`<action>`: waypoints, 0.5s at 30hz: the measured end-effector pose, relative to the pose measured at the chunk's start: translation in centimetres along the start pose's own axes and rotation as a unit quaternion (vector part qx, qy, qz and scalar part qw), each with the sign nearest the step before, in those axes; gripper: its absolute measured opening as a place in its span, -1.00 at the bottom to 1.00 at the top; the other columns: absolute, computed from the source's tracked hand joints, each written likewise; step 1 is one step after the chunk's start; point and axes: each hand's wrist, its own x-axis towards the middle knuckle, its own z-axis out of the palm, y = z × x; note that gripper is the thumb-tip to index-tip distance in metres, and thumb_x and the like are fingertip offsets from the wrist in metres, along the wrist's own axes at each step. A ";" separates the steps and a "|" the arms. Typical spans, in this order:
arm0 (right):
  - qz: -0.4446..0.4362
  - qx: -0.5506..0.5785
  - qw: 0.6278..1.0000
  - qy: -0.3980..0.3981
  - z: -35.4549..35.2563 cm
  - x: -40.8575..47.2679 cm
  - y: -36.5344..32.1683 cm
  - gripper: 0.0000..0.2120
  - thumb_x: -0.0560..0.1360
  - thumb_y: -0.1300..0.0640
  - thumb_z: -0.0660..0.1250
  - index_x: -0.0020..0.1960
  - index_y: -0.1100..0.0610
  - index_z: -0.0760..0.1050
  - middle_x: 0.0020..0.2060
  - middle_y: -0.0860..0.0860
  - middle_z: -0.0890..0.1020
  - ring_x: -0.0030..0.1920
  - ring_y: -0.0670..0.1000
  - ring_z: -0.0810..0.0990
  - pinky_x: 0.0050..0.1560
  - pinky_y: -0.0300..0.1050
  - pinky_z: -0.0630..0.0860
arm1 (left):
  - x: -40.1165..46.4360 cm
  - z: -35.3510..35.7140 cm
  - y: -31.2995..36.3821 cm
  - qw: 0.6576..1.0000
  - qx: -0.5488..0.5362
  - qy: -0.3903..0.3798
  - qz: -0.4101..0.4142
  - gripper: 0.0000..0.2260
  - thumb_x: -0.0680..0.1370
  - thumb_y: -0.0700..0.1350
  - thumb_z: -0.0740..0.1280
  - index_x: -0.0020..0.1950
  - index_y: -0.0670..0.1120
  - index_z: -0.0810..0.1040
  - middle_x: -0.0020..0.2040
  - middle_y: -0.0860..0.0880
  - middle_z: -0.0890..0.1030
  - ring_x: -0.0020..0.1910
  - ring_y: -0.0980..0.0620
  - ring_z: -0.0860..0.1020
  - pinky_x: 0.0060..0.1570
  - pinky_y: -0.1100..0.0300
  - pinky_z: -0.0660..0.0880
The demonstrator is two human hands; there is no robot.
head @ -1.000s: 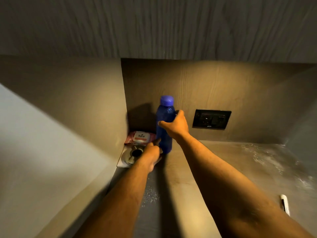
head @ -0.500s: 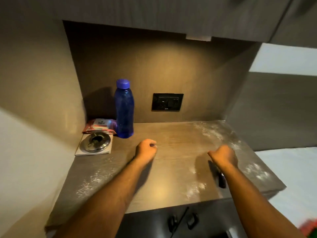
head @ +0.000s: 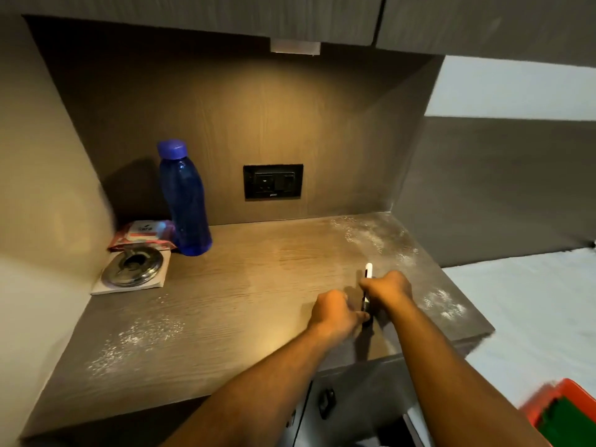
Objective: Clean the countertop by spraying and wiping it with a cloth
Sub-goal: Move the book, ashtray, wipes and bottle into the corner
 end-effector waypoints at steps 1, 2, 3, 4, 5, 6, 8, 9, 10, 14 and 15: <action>-0.006 0.022 1.000 0.002 0.4 0.1 -1.0 -0.78 0.34 0.04 0.49 -0.24 0.19 0.59 -0.33 0.11 0.65 -0.32 0.10 0.65 -0.36 -0.07 0.57 | 0.1 -0.5 -0.1 0.999 -0.027 0.008 -0.015 -0.83 0.39 0.01 0.50 -0.26 -0.05 0.60 -0.32 0.03 0.61 -0.34 0.08 0.57 -0.36 0.21 0.47; -0.019 0.031 0.999 -0.003 1.2 0.0 -2.5 -0.77 0.32 0.02 0.48 -0.23 0.21 0.62 -0.30 0.13 0.68 -0.25 0.14 0.68 -0.29 -0.03 0.60 | 0.3 -1.4 -0.5 0.997 -0.064 0.020 -0.036 -0.83 0.40 0.00 0.50 -0.28 -0.04 0.59 -0.35 0.05 0.61 -0.39 0.12 0.56 -0.41 0.25 0.45; -0.035 0.029 0.999 -0.010 2.2 -0.1 -4.0 -0.76 0.31 0.01 0.47 -0.22 0.21 0.65 -0.29 0.14 0.69 -0.22 0.17 0.69 -0.27 -0.03 0.59 | 0.4 -2.5 -1.0 0.992 -0.103 0.035 -0.058 -0.83 0.41 -0.01 0.49 -0.30 -0.04 0.58 -0.37 0.06 0.61 -0.43 0.16 0.55 -0.45 0.28 0.44; -0.060 0.024 0.998 -0.024 3.6 -0.6 -5.7 -0.76 0.31 0.01 0.46 -0.25 0.21 0.65 -0.32 0.14 0.68 -0.24 0.17 0.67 -0.32 -0.07 0.54 | 0.4 -3.9 -1.8 0.987 -0.129 0.060 -0.080 -0.81 0.42 -0.02 0.48 -0.33 -0.04 0.56 -0.40 0.06 0.60 -0.47 0.17 0.54 -0.47 0.29 0.42; -0.090 0.013 0.995 -0.041 5.2 -1.4 -7.4 -0.76 0.32 0.02 0.45 -0.29 0.21 0.63 -0.37 0.12 0.64 -0.29 0.16 0.63 -0.38 -0.12 0.47 | 0.5 -5.5 -2.9 0.982 -0.139 0.089 -0.097 -0.77 0.42 -0.03 0.47 -0.38 -0.06 0.53 -0.45 0.05 0.57 -0.50 0.13 0.52 -0.46 0.28 0.41; -0.121 0.004 0.991 -0.060 6.8 -2.3 -8.8 -0.77 0.33 0.03 0.45 -0.32 0.21 0.60 -0.41 0.12 0.60 -0.32 0.16 0.58 -0.40 -0.13 0.42 | 0.5 -6.9 -4.1 0.977 -0.138 0.119 -0.110 -0.73 0.41 -0.05 0.46 -0.43 -0.08 0.49 -0.51 0.04 0.52 -0.50 0.09 0.50 -0.46 0.26 0.40; -0.169 0.003 0.980 -0.108 10.9 -4.6 -11.4 -0.82 0.35 0.08 0.44 -0.32 0.19 0.59 -0.37 0.16 0.61 -0.30 0.14 0.57 -0.32 -0.05 0.50 | 0.1 -10.1 -7.1 0.964 -0.124 0.187 -0.144 -0.70 0.43 -0.12 0.40 -0.47 -0.11 0.43 -0.55 0.04 0.46 -0.48 0.02 0.52 -0.46 0.25 0.42; -0.181 0.013 0.974 -0.132 13.0 -5.8 -12.5 -0.84 0.37 0.11 0.44 -0.31 0.19 0.59 -0.31 0.19 0.65 -0.26 0.15 0.61 -0.22 0.03 0.59 | -0.2 -11.7 -8.5 0.956 -0.117 0.214 -0.162 -0.71 0.45 -0.15 0.37 -0.46 -0.12 0.43 -0.54 0.04 0.46 -0.47 0.02 0.54 -0.50 0.29 0.41; -0.187 0.029 0.969 -0.158 15.0 -7.0 -13.5 -0.86 0.40 0.13 0.44 -0.28 0.17 0.58 -0.25 0.20 0.68 -0.20 0.17 0.65 -0.12 0.10 0.63 | -0.7 -13.2 -9.8 0.950 -0.107 0.235 -0.177 -0.74 0.46 -0.17 0.34 -0.44 -0.12 0.46 -0.50 0.02 0.50 -0.45 0.03 0.54 -0.51 0.30 0.38; -0.202 0.044 0.948 -0.242 21.1 -11.1 -16.0 -0.93 0.45 0.20 0.41 -0.09 0.13 0.54 -0.12 0.14 0.66 -0.08 0.15 0.67 0.01 0.13 0.63 | -2.7 -17.9 -13.9 0.933 -0.057 0.280 -0.219 -0.86 0.47 -0.10 0.34 -0.29 -0.06 0.54 -0.21 -0.09 0.65 -0.16 -0.09 0.60 -0.16 0.14 0.47; -0.206 0.036 0.943 -0.258 22.2 -11.8 -16.4 -0.93 0.46 0.21 0.41 -0.08 0.13 0.53 -0.12 0.13 0.66 -0.08 0.13 0.66 0.01 0.12 0.63 | -3.2 -18.7 -14.6 0.932 -0.040 0.284 -0.221 -0.86 0.47 -0.10 0.34 -0.30 -0.03 0.51 -0.19 -0.08 0.64 -0.13 -0.10 0.59 -0.13 0.12 0.46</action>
